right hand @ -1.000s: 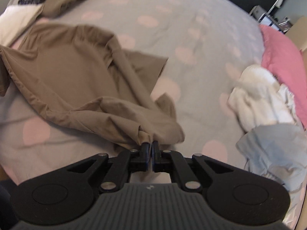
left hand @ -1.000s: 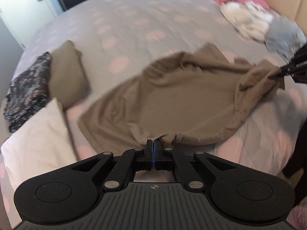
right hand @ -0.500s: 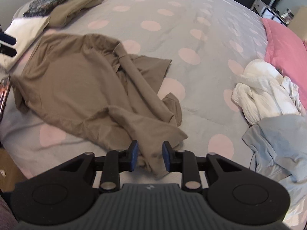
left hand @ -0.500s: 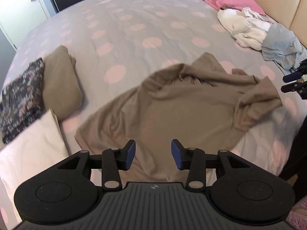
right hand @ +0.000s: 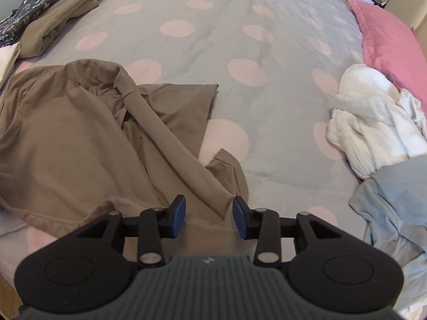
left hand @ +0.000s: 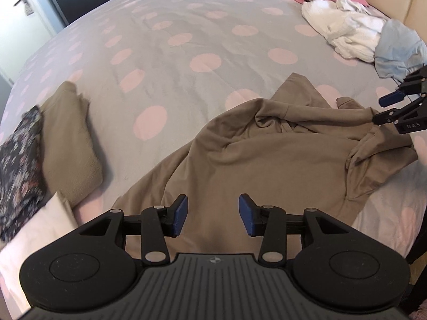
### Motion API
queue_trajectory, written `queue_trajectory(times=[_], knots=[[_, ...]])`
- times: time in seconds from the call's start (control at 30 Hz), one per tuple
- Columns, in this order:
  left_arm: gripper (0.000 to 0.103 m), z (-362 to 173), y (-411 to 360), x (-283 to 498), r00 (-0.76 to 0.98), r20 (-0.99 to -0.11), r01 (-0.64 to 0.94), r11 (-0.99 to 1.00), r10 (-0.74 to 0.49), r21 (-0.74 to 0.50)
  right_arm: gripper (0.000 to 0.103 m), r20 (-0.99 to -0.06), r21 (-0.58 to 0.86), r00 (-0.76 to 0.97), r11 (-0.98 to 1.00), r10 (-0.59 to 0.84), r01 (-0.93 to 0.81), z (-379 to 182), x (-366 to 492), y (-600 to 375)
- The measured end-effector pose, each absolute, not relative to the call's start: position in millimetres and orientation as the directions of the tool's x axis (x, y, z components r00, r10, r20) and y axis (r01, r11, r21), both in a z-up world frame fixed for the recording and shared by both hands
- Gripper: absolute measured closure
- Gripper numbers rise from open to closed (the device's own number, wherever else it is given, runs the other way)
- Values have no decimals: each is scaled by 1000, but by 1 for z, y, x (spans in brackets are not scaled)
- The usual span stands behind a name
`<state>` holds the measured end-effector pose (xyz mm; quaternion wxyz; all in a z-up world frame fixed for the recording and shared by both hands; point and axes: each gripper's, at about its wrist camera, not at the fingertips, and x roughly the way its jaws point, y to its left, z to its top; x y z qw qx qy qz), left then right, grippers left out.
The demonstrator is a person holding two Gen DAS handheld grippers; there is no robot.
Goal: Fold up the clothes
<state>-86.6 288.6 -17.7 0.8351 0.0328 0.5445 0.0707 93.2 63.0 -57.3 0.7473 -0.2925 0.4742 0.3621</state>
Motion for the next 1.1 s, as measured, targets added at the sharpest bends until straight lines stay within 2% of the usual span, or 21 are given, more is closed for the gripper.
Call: queue_trajectory(times=[0.3, 0.5, 0.6, 0.63, 0.67, 0.7, 0.73, 0.8, 0.83, 0.87, 1.1], knots=[[51, -55, 289, -36, 403, -905, 67, 982, 134, 175, 56, -932, -43, 238, 566, 275, -823, -83, 117, 79], [50, -92, 312, -11, 340, -928, 92, 977, 151, 193, 55, -937, -6, 193, 540, 290, -842, -99, 122, 101], [50, -111, 322, -9, 293, -945, 98, 979, 144, 179, 58, -939, -16, 192, 522, 285, -853, -108, 120, 111], [52, -116, 325, -10, 283, -949, 102, 979, 141, 175, 59, -936, -25, 200, 515, 288, -857, -109, 119, 114], [53, -120, 327, -10, 276, -952, 101, 980, 135, 169, 68, -934, -17, 196, 512, 298, -859, -108, 118, 116], [55, -121, 329, -12, 281, -952, 89, 984, 123, 153, 84, -933, -6, 189, 509, 308, -861, -108, 117, 117], [60, -121, 331, -13, 285, -952, 77, 987, 111, 138, 88, -931, 5, 182, 507, 318, -862, -107, 116, 119], [81, -119, 332, -17, 295, -951, 60, 992, 87, 110, 98, -929, -2, 187, 502, 319, -865, -107, 112, 121], [93, -118, 330, -18, 297, -952, 71, 992, 79, 104, 98, -929, -9, 194, 504, 316, -864, -106, 110, 121], [100, -116, 328, -20, 299, -950, 82, 989, 91, 121, 98, -928, -16, 201, 507, 312, -862, -105, 108, 121], [102, -91, 332, -35, 314, -940, 54, 986, 133, 157, 99, -889, -70, 285, 509, 358, -858, -79, 96, 136]])
